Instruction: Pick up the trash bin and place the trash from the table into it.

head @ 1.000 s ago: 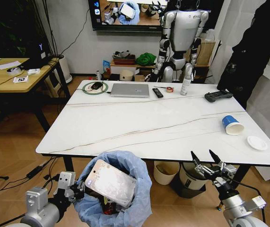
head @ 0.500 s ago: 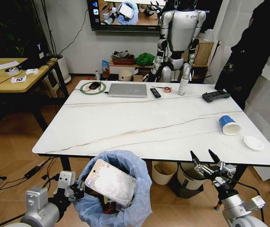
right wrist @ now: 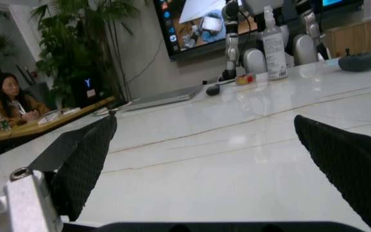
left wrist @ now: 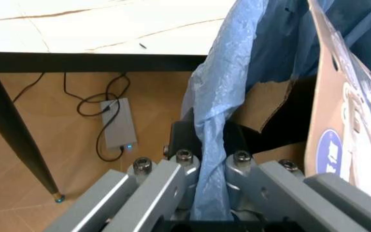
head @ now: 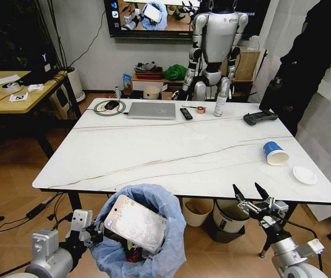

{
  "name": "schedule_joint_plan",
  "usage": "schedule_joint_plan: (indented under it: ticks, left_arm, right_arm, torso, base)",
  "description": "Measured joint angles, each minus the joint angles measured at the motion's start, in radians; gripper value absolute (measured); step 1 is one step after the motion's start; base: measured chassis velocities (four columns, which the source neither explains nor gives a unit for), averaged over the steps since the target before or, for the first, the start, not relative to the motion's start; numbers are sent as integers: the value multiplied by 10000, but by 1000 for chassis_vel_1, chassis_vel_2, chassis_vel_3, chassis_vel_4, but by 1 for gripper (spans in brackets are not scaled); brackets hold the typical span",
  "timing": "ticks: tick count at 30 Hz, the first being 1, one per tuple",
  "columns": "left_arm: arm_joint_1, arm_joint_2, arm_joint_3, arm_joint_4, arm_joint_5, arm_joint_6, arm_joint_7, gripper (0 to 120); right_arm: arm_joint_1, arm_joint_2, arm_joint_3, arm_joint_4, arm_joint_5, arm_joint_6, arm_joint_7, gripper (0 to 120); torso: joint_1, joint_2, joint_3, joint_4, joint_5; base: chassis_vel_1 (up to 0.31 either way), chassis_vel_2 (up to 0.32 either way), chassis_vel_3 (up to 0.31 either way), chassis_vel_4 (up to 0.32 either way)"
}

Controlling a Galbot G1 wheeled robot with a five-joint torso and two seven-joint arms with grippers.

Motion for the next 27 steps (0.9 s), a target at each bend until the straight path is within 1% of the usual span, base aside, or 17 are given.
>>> schedule_joint_plan:
  ticks: [9, 27]
  left_arm:
    - [-20, 4, -4, -1, 0, 14, -13, 0]
    - [-24, 15, -5, 0, -8, 25, -19, 0]
  right_arm:
    - [7, 6, -25, -16, 51, -12, -23, 100]
    - [7, 6, -25, -12, 105, -12, -54, 100]
  torso:
    - [0, 0, 0, 0, 0]
    - [1, 0, 0, 0, 0]
  base:
    - [-8, -10, 9, 9]
    - [-52, -54, 53, 49]
